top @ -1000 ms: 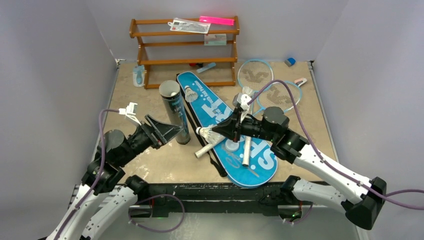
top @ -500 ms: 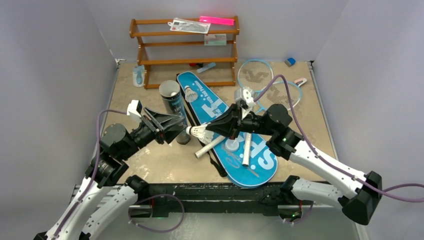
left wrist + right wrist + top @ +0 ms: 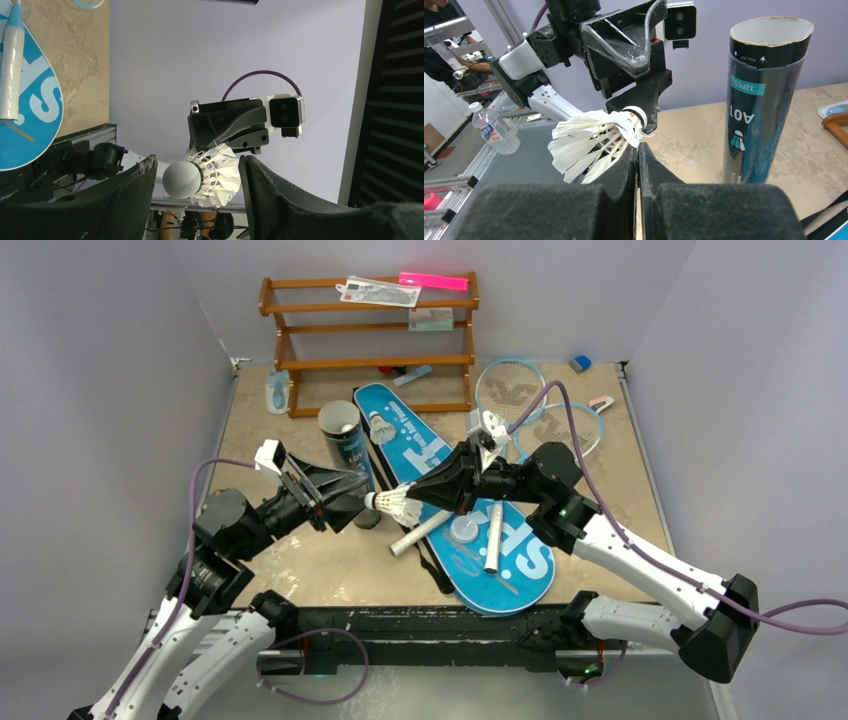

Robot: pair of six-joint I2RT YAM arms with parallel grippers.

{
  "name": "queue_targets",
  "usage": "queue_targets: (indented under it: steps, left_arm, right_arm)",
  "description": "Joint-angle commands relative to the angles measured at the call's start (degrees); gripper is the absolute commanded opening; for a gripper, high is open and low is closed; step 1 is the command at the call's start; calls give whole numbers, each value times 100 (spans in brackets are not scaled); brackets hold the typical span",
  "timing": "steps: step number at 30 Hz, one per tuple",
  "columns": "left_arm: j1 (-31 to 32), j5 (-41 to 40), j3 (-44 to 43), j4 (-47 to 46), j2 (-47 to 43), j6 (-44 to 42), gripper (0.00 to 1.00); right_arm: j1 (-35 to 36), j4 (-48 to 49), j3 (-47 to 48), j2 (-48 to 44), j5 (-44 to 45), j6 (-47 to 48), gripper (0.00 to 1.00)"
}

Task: Pack up the badminton gear
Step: Place the shuttle tube at the center of the board.

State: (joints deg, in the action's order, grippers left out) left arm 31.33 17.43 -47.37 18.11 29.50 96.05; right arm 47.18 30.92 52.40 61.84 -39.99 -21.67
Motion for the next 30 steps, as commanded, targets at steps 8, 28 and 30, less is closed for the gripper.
queue_targets:
  steps: [8,28,30]
  left_arm:
    - [25,548,153,-597,59,235,57]
    - [24,831,220,-791,-30,279,23]
    - [29,771,190,-730,-55,250,13]
  right_arm:
    - [-21,537,256,-55,30,-95,4]
    - [-16,818,164,125,63,-147,5]
    - [-24,802,180,134,37,-154,8]
